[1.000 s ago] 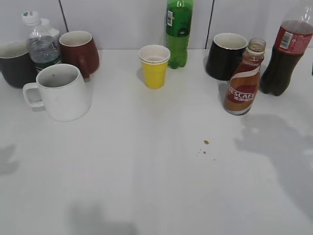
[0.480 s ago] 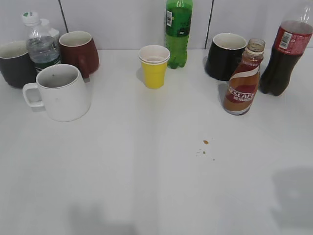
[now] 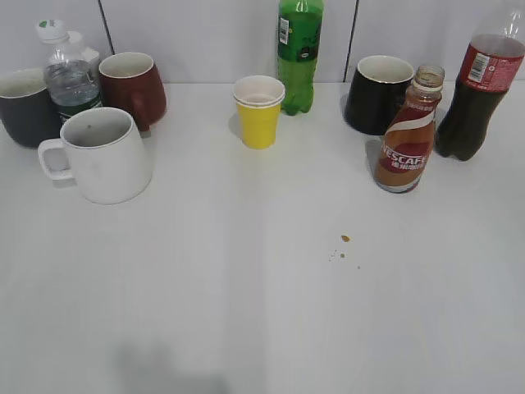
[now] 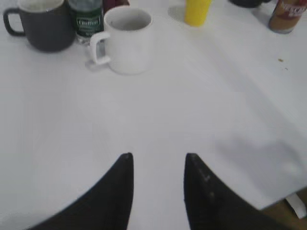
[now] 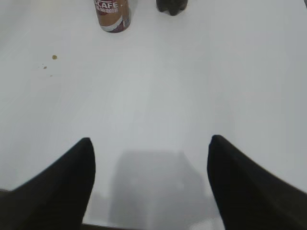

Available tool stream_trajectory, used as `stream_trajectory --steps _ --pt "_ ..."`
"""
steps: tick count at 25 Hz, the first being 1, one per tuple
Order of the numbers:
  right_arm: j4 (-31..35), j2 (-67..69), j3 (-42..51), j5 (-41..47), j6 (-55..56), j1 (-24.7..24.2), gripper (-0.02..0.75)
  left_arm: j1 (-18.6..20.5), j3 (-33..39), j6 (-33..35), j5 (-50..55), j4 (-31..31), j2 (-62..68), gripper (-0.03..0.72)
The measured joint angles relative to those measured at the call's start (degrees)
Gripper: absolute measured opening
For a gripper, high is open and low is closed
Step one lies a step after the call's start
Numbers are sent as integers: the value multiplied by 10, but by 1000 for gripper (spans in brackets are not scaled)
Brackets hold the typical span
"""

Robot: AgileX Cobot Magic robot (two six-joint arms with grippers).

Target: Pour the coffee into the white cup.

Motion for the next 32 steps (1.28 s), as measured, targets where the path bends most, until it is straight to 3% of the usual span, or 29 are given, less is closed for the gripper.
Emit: stream_trajectory --steps 9,24,28,32 --pt "6 -19 36 -62 -2 0 566 0 17 7 -24 -1 -3 278" --pt "8 -19 36 -68 -5 0 557 1 17 7 -24 -1 -3 241" --pt "8 -19 36 -70 -6 -4 557 35 17 7 -24 -1 -3 238" --pt "8 -19 36 -70 -6 -27 555 94 17 7 -24 -1 -3 238"
